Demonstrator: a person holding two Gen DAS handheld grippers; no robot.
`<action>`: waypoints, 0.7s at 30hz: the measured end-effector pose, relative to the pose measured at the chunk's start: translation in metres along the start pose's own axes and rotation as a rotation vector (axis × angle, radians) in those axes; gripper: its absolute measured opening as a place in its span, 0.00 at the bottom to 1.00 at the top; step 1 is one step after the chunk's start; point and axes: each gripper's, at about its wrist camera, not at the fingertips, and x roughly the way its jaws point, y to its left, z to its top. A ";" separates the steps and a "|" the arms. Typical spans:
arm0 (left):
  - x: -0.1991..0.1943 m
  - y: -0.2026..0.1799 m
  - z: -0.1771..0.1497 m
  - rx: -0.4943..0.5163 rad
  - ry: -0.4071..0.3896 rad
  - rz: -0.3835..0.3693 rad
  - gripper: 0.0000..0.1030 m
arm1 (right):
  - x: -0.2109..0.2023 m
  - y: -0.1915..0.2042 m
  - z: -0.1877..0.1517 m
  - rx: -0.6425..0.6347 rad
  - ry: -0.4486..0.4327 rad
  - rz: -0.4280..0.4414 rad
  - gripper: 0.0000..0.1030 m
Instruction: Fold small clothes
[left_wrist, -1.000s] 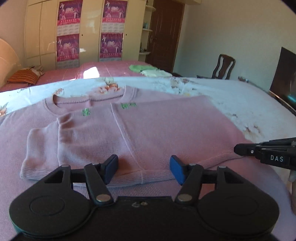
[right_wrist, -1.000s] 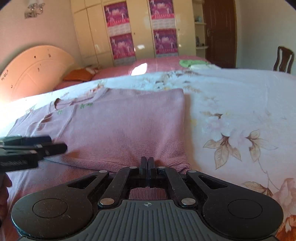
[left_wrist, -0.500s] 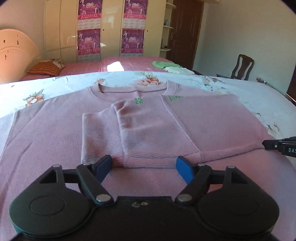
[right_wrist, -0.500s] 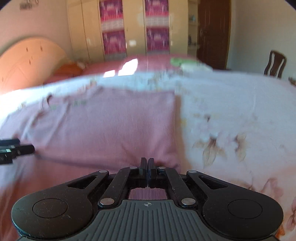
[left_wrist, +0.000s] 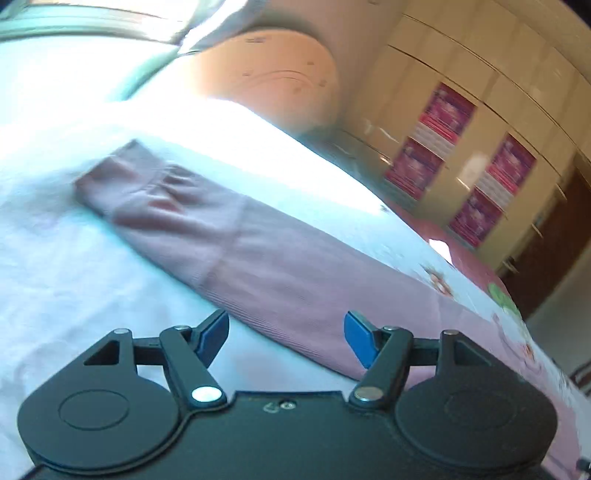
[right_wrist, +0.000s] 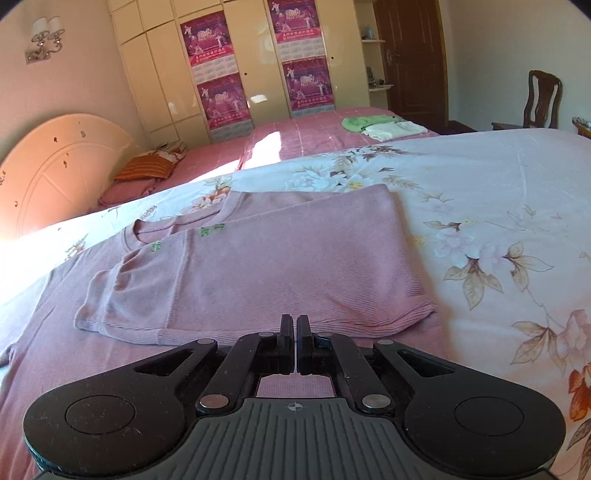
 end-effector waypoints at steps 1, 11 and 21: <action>0.001 0.019 0.008 -0.048 -0.006 0.014 0.65 | 0.002 0.005 0.001 0.014 0.004 0.010 0.00; 0.030 0.093 0.045 -0.264 -0.076 -0.044 0.65 | 0.010 0.058 0.013 0.044 -0.013 0.017 0.00; 0.049 0.118 0.050 -0.437 -0.135 -0.167 0.37 | 0.003 0.068 0.019 0.055 -0.024 0.017 0.00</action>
